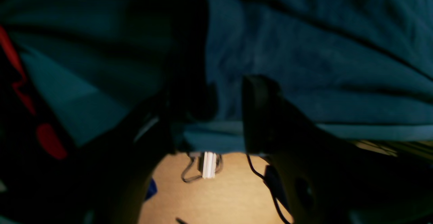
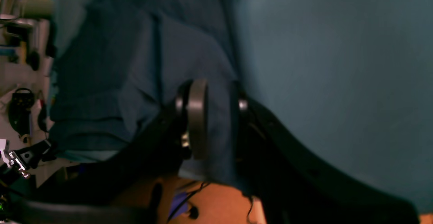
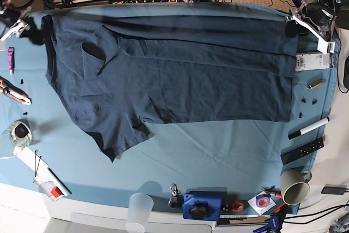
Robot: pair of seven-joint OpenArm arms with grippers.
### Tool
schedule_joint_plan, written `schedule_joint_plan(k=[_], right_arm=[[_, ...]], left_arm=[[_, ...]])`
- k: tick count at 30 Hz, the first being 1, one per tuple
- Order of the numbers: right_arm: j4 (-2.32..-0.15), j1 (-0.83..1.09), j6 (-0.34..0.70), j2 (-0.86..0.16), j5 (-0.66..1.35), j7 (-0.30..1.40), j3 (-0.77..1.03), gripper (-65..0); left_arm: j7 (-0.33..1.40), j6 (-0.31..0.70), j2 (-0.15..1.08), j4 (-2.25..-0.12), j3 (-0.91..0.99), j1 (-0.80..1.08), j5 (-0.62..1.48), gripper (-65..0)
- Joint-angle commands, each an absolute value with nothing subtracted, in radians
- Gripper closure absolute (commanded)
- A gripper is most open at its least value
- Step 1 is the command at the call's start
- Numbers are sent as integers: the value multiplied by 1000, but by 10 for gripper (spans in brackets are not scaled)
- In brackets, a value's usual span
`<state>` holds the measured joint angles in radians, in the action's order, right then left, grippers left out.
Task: Fold the T-shirt properly
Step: 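Drag the folded shirt with both grippers toward the robot's base, then move the right gripper to the sleeve side of the shirt and grasp it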
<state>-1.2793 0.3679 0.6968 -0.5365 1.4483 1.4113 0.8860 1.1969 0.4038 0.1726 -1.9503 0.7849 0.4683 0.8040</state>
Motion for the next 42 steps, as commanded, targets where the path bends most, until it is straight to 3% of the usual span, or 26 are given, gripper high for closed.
schedule_joint_plan(k=[1, 11, 21, 28, 32, 42], right_arm=[[-1296, 368, 698, -573, 1470, 1396, 908, -123], [-1297, 327, 698, -601, 1484, 1396, 1110, -123], [-1297, 159, 698, -658, 1484, 1396, 1096, -123], [-1296, 14, 698, -659, 1484, 1396, 888, -123], [-1296, -98, 698, -658, 1316, 1396, 711, -123], [-1288, -386, 698, -656, 909, 1097, 322, -123]], left_arm=[[1189, 405, 186, -1984, 791, 472, 817, -275], [976, 409, 186, -2119, 790, 469, 770, -275], [971, 439, 182, -2127, 722, 462, 805, -275], [971, 447, 175, -2127, 722, 440, 824, -275], [971, 446, 175, -2127, 722, 424, 823, -275], [971, 447, 175, -2127, 722, 418, 823, -275]])
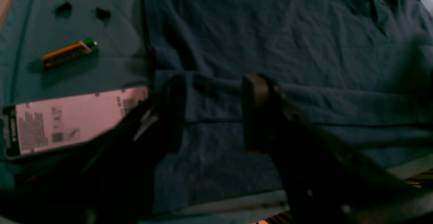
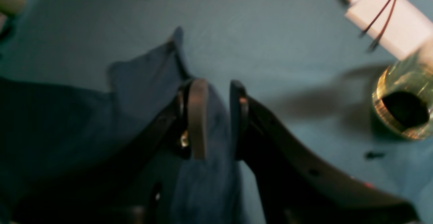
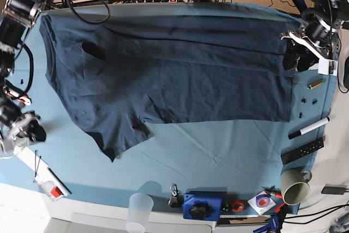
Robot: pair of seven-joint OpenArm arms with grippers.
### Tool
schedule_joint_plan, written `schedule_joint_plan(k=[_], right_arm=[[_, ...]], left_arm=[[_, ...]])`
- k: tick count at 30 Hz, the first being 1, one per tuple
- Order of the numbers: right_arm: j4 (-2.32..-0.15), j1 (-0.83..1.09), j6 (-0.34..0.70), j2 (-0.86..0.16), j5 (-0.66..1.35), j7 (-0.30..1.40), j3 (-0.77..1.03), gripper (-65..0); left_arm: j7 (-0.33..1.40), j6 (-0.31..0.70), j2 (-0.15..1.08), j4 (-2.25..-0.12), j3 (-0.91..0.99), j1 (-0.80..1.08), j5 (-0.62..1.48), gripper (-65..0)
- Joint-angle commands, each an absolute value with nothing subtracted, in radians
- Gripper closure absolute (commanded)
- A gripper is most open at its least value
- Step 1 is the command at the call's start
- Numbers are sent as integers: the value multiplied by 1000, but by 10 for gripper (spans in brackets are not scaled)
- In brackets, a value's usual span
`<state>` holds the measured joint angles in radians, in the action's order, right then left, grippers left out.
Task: Fold the T-shirt properly
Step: 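Move the right gripper to the sleeve side of the shirt and grasp it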
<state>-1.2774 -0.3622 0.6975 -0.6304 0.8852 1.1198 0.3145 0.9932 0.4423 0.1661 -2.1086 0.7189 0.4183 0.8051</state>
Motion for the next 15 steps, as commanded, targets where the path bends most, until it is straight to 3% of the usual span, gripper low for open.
schedule_joint_plan(k=[1, 7, 15], right_arm=[[-1276, -408, 698, -656, 885, 1079, 286, -123], [-1102, -525, 698, -613, 805, 987, 140, -123], [-831, -641, 698, -476, 561, 852, 130, -123]], left_arm=[[971, 447, 175, -2127, 722, 418, 823, -275], [971, 447, 175, -2127, 722, 418, 823, -275], [971, 447, 175, -2127, 722, 418, 823, -275]])
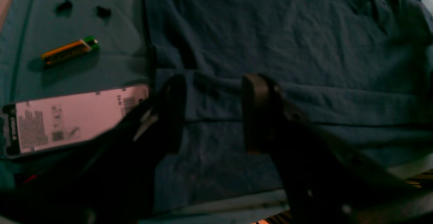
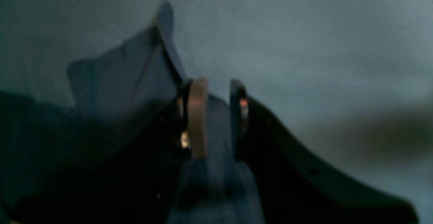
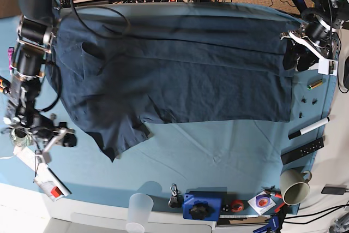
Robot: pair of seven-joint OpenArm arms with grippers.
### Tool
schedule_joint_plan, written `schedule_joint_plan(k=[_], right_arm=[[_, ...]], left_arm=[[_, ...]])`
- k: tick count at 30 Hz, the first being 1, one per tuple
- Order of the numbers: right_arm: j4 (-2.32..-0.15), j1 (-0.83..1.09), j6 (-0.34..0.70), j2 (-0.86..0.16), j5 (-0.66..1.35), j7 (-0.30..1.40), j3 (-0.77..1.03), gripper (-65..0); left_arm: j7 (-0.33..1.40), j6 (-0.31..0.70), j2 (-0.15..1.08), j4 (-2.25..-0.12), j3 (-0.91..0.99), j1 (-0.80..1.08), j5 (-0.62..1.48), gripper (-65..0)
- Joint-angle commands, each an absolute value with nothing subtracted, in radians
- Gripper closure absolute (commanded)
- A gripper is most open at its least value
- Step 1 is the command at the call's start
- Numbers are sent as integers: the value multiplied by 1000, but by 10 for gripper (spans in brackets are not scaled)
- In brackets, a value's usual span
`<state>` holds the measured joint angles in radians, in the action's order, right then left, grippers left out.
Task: Fold the T-shirt properly
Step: 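Move the right gripper to the sleeve side of the shirt and grasp it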
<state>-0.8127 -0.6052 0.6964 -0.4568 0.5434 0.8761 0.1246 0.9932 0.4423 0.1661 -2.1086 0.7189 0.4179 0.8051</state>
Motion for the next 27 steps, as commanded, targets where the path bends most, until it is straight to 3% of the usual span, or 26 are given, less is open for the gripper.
schedule_joint_plan(k=[1, 7, 20, 24, 27], right_arm=[[-810, -647, 698, -463, 533, 831, 130, -123], [-755, -647, 698, -427, 323, 710, 130, -123], [-679, -562, 638, -430, 264, 676, 130, -122], [-681, -546, 627, -432, 278, 757, 131, -11], [-698, -546, 565, -432, 330, 863, 133, 0]], left_arm=[[971, 447, 175, -2127, 722, 418, 823, -275], [972, 447, 175, -2127, 722, 418, 823, -275], [972, 447, 175, -2127, 722, 418, 823, -275], [972, 447, 175, -2127, 722, 418, 823, -275], [971, 447, 175, -2127, 722, 418, 823, -275]])
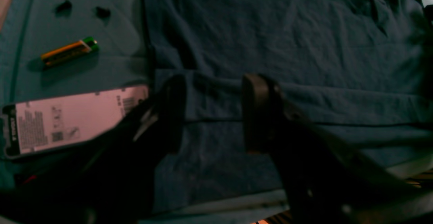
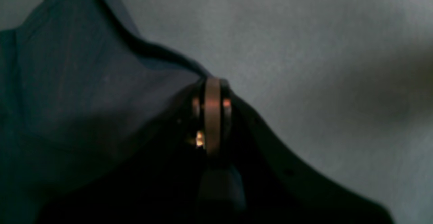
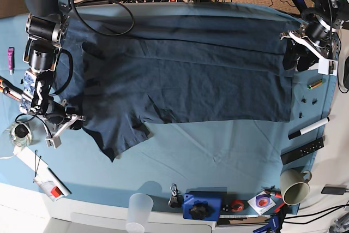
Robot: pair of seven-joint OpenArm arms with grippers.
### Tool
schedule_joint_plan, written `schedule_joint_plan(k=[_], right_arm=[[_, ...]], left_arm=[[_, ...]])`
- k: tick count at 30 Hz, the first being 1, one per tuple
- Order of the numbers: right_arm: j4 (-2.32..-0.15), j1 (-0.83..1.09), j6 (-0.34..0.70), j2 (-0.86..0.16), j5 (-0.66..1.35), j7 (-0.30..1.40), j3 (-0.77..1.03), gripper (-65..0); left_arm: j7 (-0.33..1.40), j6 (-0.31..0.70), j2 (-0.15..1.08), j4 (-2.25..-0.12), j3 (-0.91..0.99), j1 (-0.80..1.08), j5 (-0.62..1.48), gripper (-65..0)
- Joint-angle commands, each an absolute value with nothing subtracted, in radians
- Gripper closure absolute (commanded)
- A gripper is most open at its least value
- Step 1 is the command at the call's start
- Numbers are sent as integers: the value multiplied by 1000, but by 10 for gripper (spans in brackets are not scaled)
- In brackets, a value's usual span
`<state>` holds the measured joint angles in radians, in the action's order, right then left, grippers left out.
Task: Fold the T-shirt properly
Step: 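Move the right gripper to the sleeve side of the shirt and grasp it, then pull the grasped sleeve side inward with the right gripper, left gripper holding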
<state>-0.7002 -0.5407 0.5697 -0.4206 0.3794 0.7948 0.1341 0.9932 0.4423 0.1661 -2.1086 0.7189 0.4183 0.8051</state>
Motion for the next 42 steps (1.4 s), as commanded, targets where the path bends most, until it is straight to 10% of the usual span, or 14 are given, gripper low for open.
schedule_joint_plan(k=[1, 13, 35, 42], right_arm=[[-711, -546, 550, -432, 343, 900, 133, 0], [-1049, -440, 545, -433, 456, 1202, 133, 0], [-1420, -150, 557, -535, 667, 1269, 190, -1], [-1429, -156, 557, -550, 745, 1285, 192, -117]], left_arm=[[971, 447, 175, -2127, 722, 418, 823, -275], [971, 446, 175, -2127, 722, 418, 823, -275], [942, 446, 175, -2126, 722, 393, 799, -274], [942, 439, 184, -2124, 710, 339, 749, -274]])
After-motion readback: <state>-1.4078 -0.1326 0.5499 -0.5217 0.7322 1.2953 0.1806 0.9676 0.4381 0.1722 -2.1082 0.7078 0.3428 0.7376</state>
